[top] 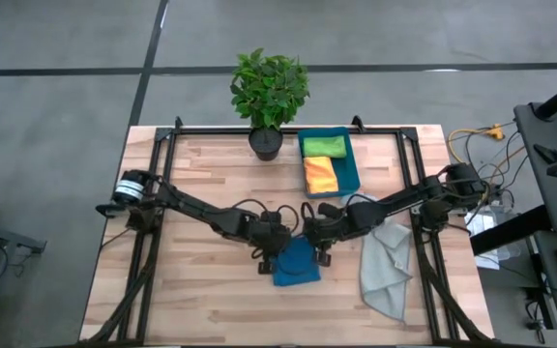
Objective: Fold microfiber towels
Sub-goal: Fold the blue microfiber towel, then put the blue microfiber towel in the blue bin
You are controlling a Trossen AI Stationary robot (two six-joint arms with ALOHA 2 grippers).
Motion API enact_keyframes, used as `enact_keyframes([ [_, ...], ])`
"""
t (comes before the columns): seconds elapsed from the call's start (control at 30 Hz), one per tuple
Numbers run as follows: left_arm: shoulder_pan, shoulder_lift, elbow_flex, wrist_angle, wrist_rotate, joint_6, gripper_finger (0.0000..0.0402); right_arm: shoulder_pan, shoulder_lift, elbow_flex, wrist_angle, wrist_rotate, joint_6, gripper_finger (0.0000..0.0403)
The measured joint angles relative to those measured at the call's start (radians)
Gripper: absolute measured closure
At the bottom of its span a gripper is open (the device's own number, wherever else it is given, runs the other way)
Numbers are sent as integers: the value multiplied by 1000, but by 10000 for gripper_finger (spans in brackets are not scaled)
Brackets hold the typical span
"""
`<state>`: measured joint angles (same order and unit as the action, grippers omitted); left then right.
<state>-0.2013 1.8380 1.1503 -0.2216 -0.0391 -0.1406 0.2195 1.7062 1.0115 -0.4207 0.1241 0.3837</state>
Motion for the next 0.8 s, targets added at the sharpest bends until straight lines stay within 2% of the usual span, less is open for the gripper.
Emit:
enact_keyframes([
  [0.2,57,-20,0,-12,-1,-2,263,-16,-81,0,9,19,-7,301],
  [0.33,80,-38,0,-77,-1,-3,225,0,-133,-9,9,7,-17,261],
  [0.43,85,-40,0,-149,13,-7,214,34,-146,-11,15,-19,-5,239],
  [0.6,50,-41,-15,-141,131,-37,213,149,-106,-13,113,-46,-33,213],
  [0.8,-6,-39,-71,-122,134,-173,213,259,24,-15,296,-45,-128,189],
])
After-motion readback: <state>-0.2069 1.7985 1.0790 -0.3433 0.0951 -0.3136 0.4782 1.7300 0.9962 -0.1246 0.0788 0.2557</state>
